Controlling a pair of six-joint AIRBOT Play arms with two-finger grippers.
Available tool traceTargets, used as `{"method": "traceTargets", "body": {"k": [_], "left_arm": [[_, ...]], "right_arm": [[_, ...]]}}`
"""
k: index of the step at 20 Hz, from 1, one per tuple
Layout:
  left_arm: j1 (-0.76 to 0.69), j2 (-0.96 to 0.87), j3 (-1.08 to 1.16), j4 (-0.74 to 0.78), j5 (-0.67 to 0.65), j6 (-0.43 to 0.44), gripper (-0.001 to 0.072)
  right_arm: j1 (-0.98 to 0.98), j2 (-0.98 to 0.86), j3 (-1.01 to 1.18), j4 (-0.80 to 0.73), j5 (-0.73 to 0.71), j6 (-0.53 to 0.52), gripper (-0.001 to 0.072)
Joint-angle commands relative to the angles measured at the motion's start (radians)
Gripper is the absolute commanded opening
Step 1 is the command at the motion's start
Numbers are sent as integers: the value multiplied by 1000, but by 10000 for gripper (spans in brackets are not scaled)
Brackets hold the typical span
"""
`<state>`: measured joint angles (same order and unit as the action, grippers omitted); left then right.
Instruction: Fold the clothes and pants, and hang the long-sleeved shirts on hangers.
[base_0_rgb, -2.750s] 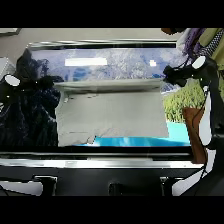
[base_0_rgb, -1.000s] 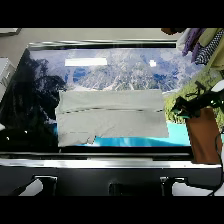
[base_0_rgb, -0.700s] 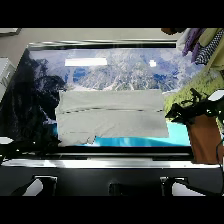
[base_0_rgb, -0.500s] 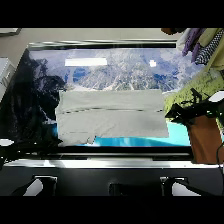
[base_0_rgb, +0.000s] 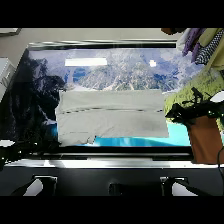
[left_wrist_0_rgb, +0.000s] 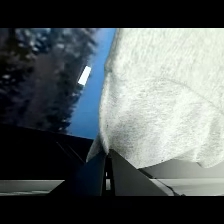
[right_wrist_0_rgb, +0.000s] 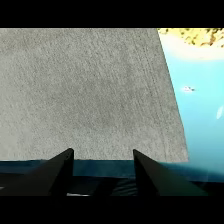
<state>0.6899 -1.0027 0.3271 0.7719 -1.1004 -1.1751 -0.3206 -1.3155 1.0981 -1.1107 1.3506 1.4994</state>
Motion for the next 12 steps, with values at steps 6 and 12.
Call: {"method": "traceTargets", "body": {"k": [6,12], "left_arm": [[0,1,0,-5,-10,2,25],[0,1,0,-5,-10,2,25]], "right_arm": [[-16,-27,-1,-143,-16,40,398],[-182,-116,-2,14,49,-58,425]]}}
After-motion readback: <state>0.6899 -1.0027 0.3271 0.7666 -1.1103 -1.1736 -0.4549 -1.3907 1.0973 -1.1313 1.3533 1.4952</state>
